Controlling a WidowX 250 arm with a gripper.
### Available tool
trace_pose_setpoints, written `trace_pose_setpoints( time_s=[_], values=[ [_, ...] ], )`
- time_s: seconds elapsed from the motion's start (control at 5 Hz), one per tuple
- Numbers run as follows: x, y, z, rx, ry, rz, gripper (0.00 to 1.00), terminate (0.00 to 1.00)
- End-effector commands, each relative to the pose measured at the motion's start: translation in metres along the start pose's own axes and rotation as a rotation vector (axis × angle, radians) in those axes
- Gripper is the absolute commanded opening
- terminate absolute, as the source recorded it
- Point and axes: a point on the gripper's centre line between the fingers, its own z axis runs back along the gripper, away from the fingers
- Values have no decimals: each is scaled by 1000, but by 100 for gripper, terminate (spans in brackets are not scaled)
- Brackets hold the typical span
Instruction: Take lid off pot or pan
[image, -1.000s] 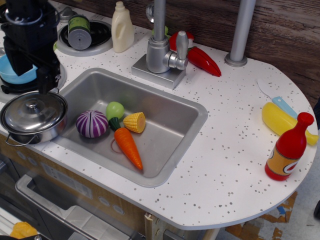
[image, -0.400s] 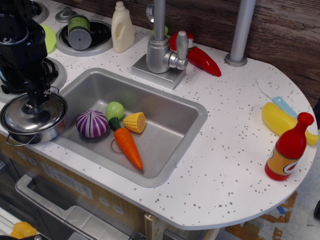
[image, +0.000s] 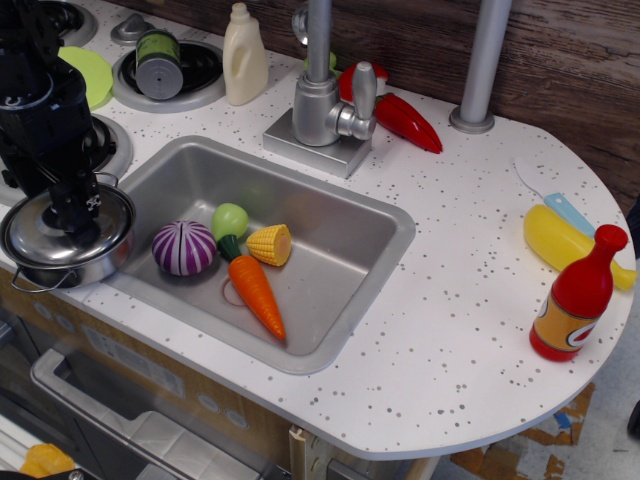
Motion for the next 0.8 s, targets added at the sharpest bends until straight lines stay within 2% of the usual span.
trace_pose_setpoints(
  time_s=[0.0,0.6],
  values=[
    [3,7,3,12,-16,-9,0,0],
    [16,16,16,-15,13,-34,0,0]
  ],
)
